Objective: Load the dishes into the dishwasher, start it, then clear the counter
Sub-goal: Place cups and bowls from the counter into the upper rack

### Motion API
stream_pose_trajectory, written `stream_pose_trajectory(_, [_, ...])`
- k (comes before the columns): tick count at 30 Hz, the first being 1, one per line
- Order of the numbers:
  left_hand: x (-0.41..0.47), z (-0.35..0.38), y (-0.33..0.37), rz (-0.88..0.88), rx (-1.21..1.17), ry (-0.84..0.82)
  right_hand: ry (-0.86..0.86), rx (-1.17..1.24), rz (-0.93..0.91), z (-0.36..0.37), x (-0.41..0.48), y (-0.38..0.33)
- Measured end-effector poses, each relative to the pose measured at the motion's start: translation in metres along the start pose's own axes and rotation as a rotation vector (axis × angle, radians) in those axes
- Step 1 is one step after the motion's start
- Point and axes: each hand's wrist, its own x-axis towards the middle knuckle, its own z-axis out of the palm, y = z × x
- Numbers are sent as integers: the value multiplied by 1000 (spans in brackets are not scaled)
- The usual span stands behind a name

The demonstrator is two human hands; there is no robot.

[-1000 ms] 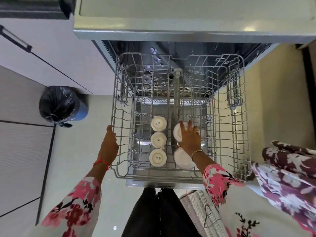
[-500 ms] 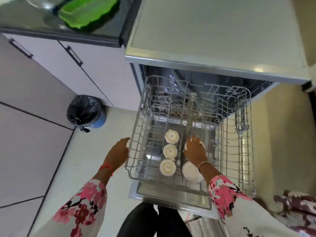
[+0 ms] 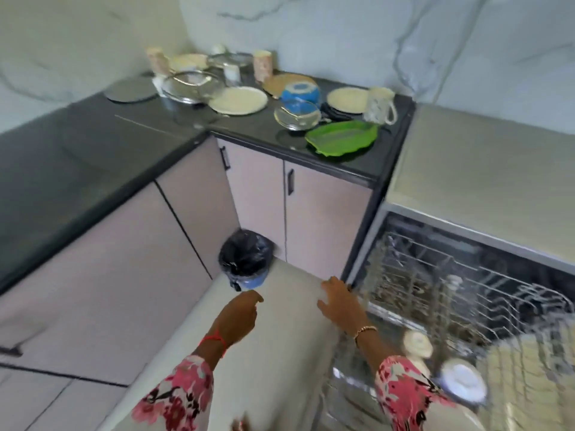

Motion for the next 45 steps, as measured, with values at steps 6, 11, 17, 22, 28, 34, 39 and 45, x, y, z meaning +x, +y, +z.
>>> stream_pose_trajectory(6, [20,-79,-81,-32,-6,134,20,-12,-89,-2,60,-102])
stream_pose_trajectory(11, [67,-133,-125,-30,-18,278,87,27,-162,-25,126,-158])
stream_pose_trajectory(17, [155,-186,-163,37,-75,411,186,22,-260,-56,238,-198])
stream_pose_trajectory(22, [245,-228,-190,33,-98,454,276,82,-277,-101,344,-218])
stream_pose_trajectory(28, [349,-279,-222,33,-115,529,327,153,-264,-163,459,-239])
stream_pose_trajectory(34, [428,-314,-262,-42,-135,508,333,154,-241,-196,549,-255])
stream_pose_trajectory(39, [488,-348,-297,-65,-125,490,403,149,-178,-215,622,-271])
stream_pose_trajectory(45, [546,-371,-339,-55,-85,445,390,84,-105,-231,709,-285])
